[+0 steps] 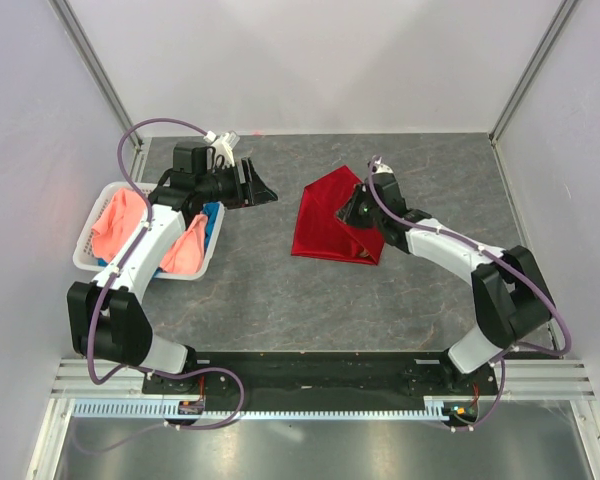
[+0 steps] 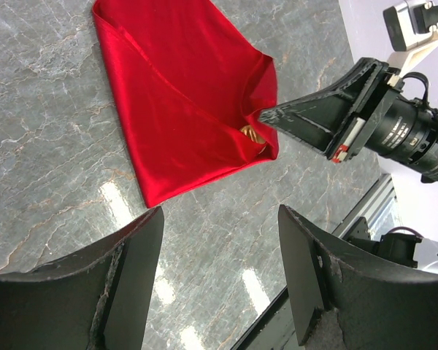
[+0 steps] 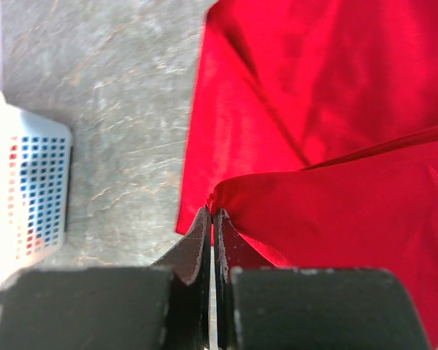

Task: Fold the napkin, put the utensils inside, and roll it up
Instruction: Fold the napkin

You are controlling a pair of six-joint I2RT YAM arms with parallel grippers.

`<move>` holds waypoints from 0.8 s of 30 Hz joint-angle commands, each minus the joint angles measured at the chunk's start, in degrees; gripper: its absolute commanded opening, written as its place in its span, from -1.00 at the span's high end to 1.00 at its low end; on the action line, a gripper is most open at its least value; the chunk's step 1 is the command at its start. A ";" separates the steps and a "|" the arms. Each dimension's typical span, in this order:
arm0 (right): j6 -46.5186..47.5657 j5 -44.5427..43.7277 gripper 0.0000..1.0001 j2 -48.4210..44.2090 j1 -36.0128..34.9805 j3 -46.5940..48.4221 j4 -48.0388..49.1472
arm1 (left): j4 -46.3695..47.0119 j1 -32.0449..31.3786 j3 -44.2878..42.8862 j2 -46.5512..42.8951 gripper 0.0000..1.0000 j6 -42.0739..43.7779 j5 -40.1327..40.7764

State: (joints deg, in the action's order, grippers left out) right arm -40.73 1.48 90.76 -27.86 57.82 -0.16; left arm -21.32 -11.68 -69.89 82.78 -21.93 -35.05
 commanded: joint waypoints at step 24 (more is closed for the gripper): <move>2.67 -7.63 1.00 -8.06 -2.47 4.40 -5.72 | 1.19 0.34 0.19 -1.48 -0.43 0.40 -1.51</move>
State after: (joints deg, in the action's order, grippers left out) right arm -39.09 -4.62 83.94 -30.22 60.18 -4.91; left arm -21.30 -11.68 -69.76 82.78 -21.93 -35.07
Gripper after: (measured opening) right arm 0.010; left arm 0.712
